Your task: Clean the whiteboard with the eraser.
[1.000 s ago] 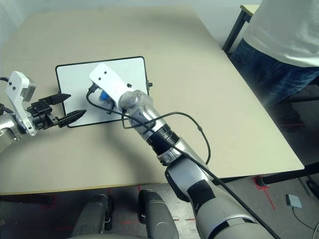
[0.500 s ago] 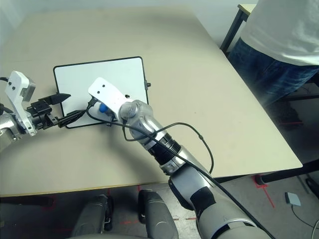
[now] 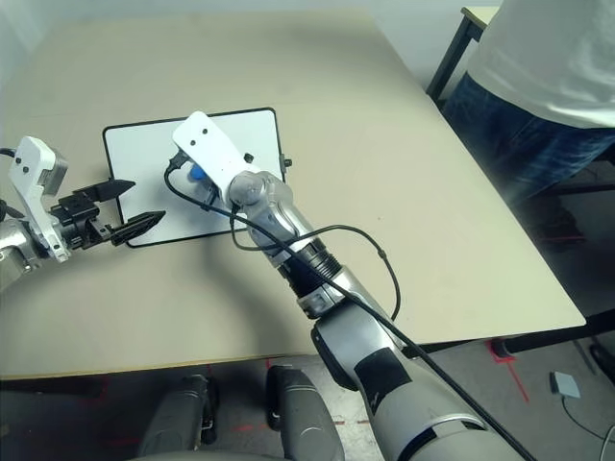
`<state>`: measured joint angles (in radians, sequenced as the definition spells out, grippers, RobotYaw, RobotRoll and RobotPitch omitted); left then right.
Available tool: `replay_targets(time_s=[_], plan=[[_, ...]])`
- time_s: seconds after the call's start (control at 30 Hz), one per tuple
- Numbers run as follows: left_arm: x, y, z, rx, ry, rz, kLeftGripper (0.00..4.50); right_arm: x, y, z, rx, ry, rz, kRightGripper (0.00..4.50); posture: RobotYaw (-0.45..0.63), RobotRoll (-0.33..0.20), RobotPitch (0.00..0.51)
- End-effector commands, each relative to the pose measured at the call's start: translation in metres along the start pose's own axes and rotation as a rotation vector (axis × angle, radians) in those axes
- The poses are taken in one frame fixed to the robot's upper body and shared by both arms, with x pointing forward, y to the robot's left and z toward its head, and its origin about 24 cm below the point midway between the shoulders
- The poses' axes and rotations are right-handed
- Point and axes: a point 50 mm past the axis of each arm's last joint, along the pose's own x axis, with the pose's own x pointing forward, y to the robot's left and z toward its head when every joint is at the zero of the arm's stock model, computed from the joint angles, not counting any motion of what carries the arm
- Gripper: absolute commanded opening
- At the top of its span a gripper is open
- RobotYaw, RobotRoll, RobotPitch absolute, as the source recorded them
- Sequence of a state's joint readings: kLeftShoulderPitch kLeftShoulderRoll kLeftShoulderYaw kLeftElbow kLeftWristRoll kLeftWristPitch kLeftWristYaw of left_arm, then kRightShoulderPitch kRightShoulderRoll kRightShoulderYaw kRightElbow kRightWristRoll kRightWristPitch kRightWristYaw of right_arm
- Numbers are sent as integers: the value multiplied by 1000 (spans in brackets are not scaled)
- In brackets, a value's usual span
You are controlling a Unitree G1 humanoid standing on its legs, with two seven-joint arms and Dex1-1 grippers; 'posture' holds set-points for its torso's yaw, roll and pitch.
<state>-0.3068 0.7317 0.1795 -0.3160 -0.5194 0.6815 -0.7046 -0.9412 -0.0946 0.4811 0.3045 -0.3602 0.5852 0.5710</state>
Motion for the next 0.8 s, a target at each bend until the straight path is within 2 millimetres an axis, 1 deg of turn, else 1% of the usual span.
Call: replay_targets(time_s=[0.03,0.1,0.17,0.3,0.4,0.53,0.63,0.7,0.8], plan=[[-2,-1,0,5,6,0,4500,4,33,-32,19,157,176,798,186,0,170],[-2,-1,0,4,6,0,4500,2,38,-35,9,176,208,798,186,0,170],[-2,-1,0,5,6,0,4500,1,40,-36,6,183,219,798,186,0,170],[-2,-1,0,6,5,-1,4500,1,34,-33,11,171,191,798,186,0,169],[-2,-1,1,7,5,-1,4500,3,19,-24,26,125,104,798,186,0,168],[-2,-1,1,7,4,-1,4500,4,-5,-6,50,29,-29,798,185,0,167],[-2,-1,1,7,3,-1,4500,6,-13,2,65,-27,-86,798,184,0,166],[-2,-1,2,7,2,-1,4500,7,-12,2,67,-34,-80,798,184,0,166],[-1,-1,1,7,1,0,4500,9,2,-9,52,18,-9,798,186,0,163]])
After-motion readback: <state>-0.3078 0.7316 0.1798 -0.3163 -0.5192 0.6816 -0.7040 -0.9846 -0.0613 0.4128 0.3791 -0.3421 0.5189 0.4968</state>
